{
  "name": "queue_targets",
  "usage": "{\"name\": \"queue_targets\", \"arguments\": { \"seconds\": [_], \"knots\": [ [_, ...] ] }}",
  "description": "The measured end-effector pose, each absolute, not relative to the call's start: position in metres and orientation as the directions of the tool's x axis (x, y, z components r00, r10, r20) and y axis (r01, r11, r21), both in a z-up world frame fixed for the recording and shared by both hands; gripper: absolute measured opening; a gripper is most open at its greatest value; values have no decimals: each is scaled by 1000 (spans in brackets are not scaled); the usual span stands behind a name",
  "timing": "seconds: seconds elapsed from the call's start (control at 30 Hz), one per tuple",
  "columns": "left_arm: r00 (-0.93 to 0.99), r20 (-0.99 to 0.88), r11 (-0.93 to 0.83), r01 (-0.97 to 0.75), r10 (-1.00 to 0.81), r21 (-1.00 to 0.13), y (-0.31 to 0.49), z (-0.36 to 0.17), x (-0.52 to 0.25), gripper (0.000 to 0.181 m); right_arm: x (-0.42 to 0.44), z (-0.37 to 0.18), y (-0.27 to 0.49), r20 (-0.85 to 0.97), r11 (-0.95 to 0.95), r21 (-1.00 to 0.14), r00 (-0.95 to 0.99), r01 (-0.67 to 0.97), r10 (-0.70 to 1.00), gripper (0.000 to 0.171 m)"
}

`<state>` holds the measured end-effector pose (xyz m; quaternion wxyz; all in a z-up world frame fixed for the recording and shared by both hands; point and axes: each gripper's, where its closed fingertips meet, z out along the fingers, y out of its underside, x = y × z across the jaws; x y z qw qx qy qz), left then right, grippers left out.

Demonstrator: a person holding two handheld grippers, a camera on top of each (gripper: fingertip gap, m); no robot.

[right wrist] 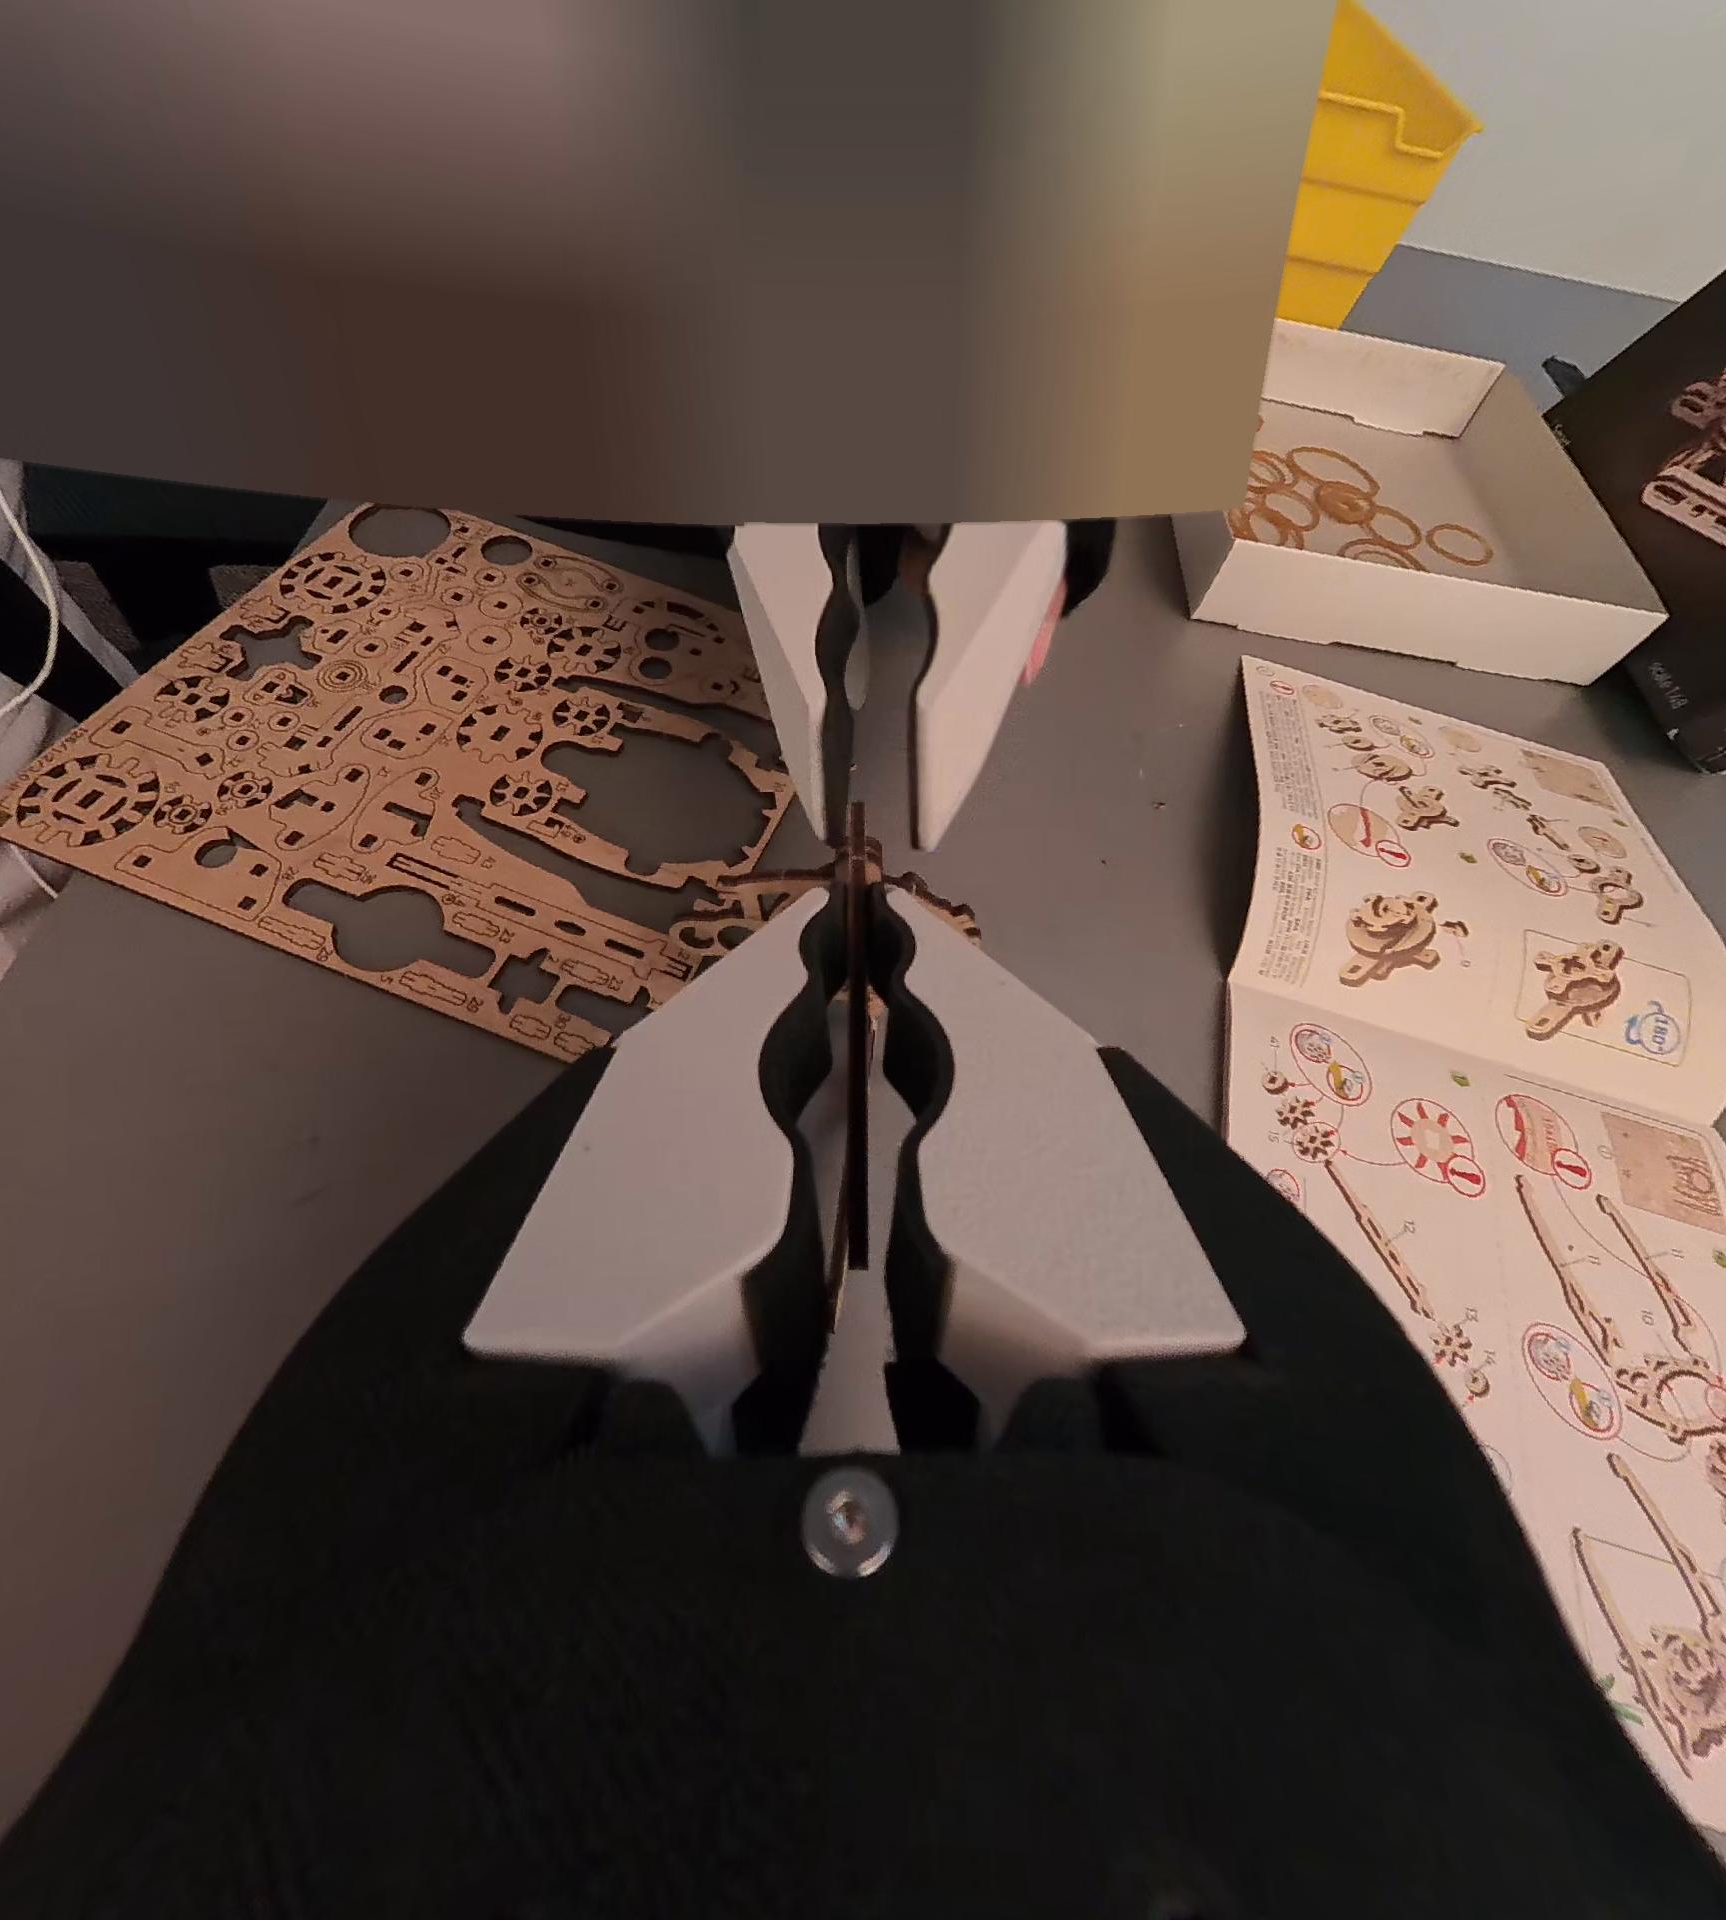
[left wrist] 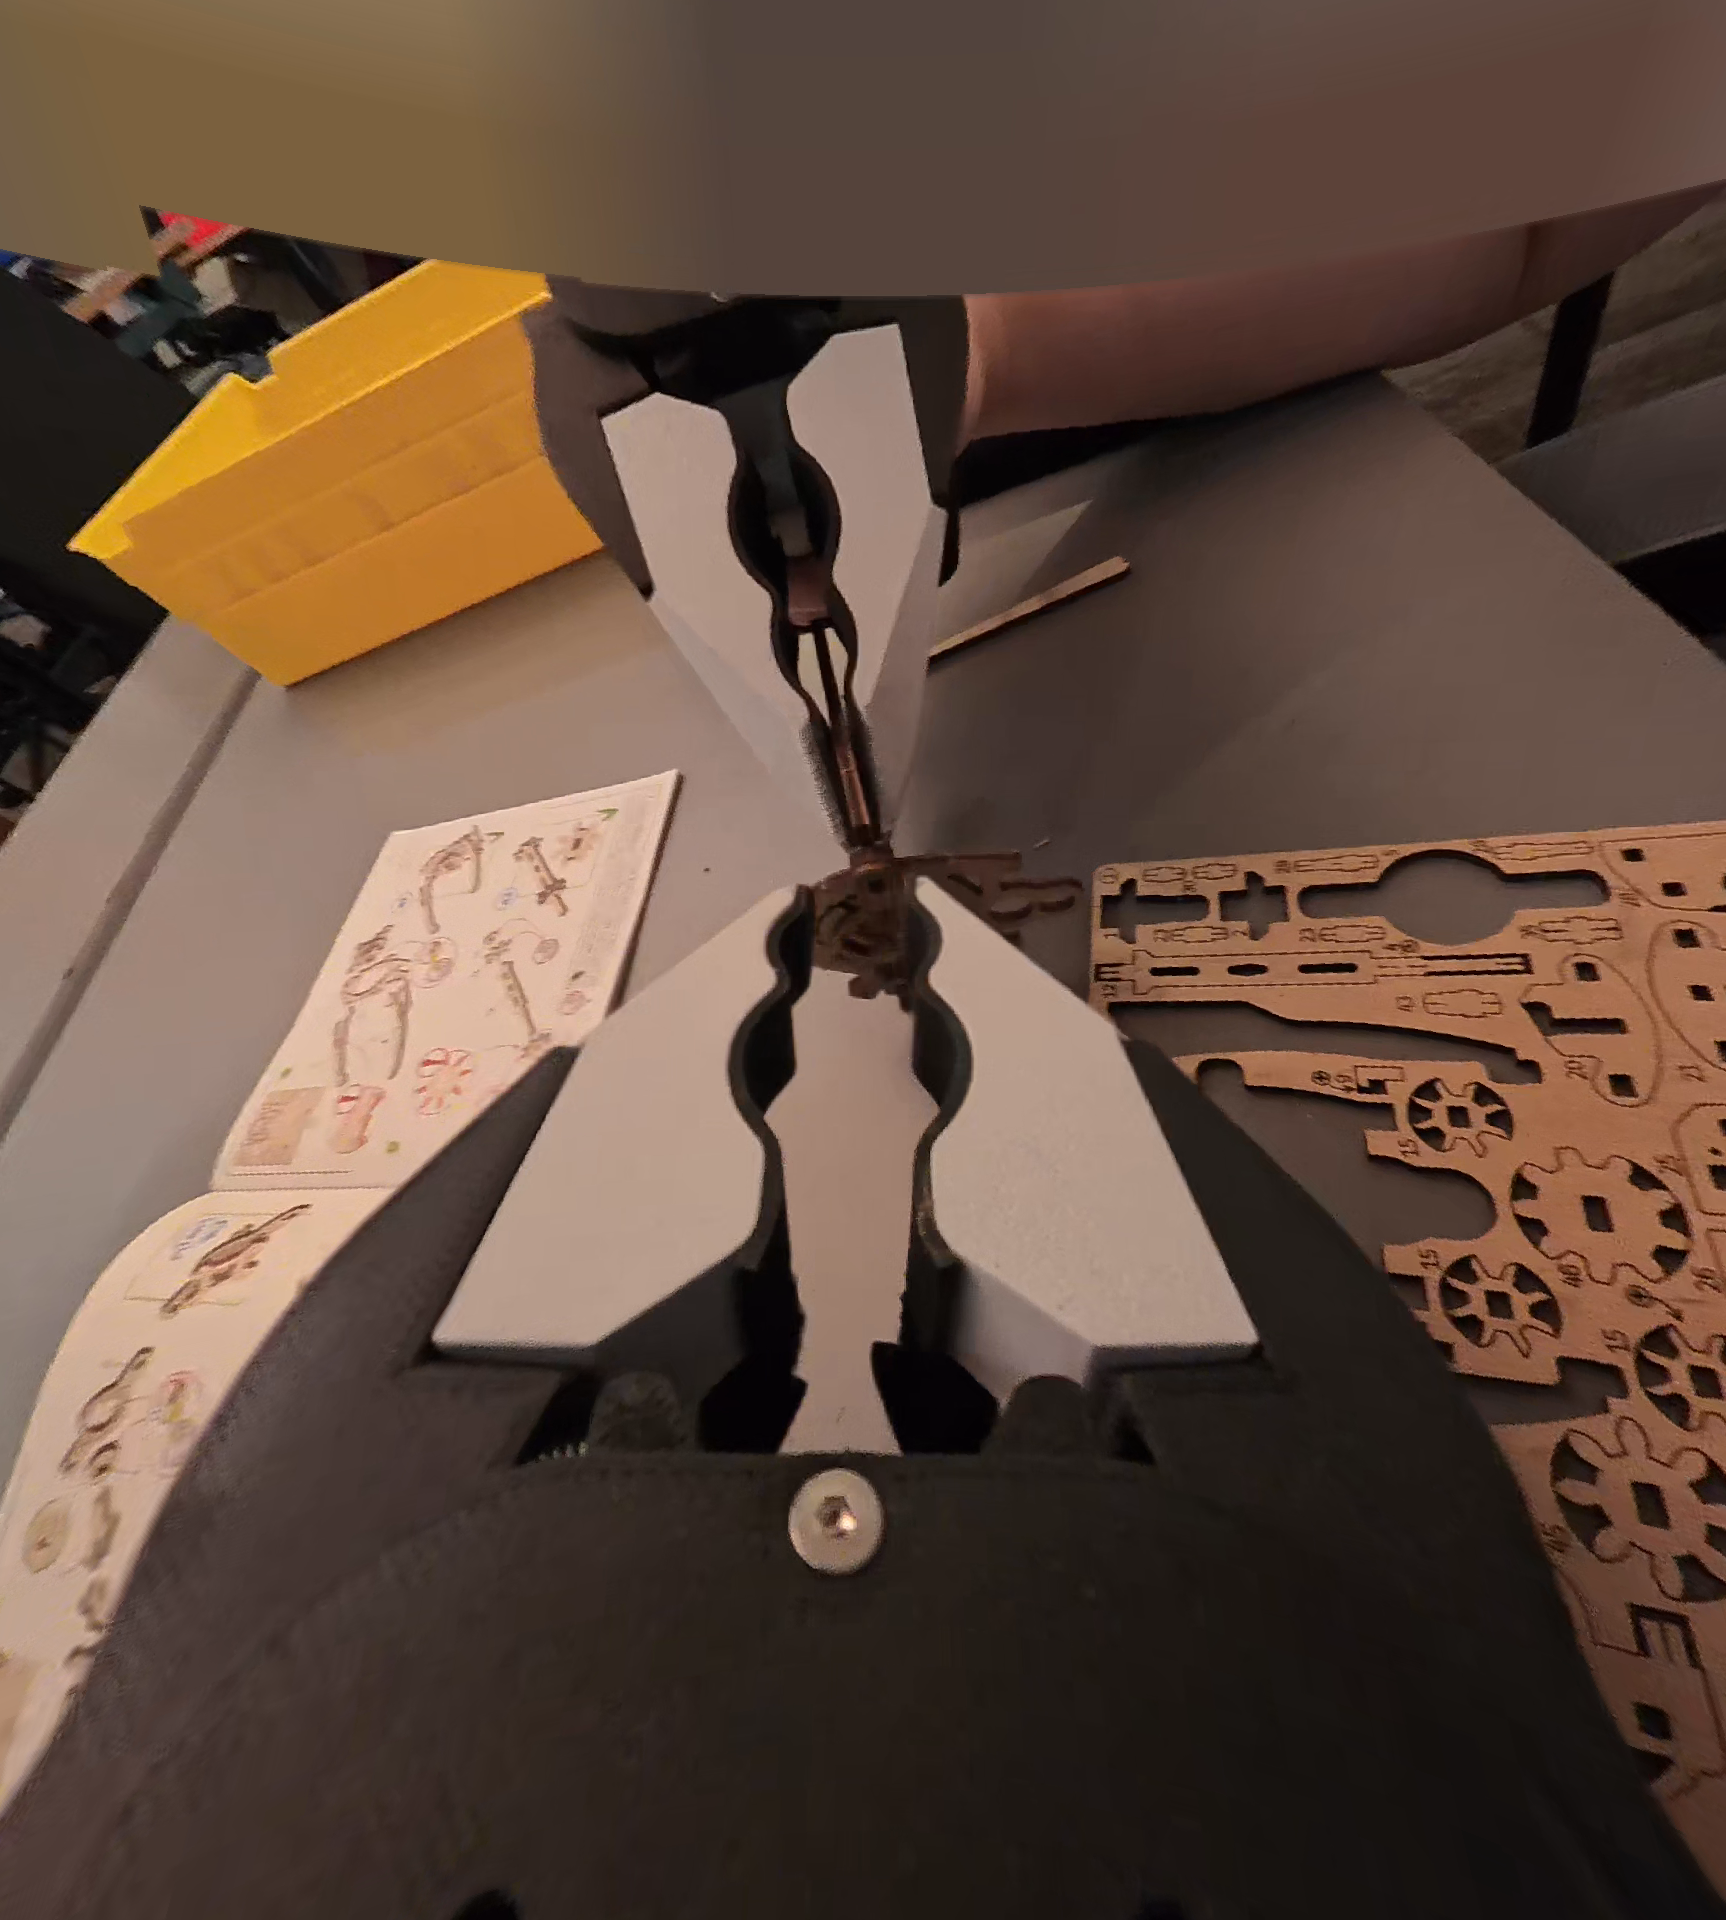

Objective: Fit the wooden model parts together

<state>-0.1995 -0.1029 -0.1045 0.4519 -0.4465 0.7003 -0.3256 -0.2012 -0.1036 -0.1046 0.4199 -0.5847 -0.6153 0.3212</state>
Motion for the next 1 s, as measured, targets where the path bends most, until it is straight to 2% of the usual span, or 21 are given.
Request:
{"name": "queue_targets", "arguments": {
  "seconds": [0.1,0.57,1.0],
  "knots": [
    [-208,-350,403,-328,-913,-854,-107,-107,-198,6,-202,-105,-104,141,111,-886,34,451,989,0],
    [-226,-281,345,-334,-933,-877,-108,-106,-197,4,-202,-105,-105,112,90,-892,23,443,993,0],
    [-194,-291,343,-339,-937,-876,-109,-105,-195,4,-202,-105,-105,111,87,-896,30,436,993,0]
  ]
}}
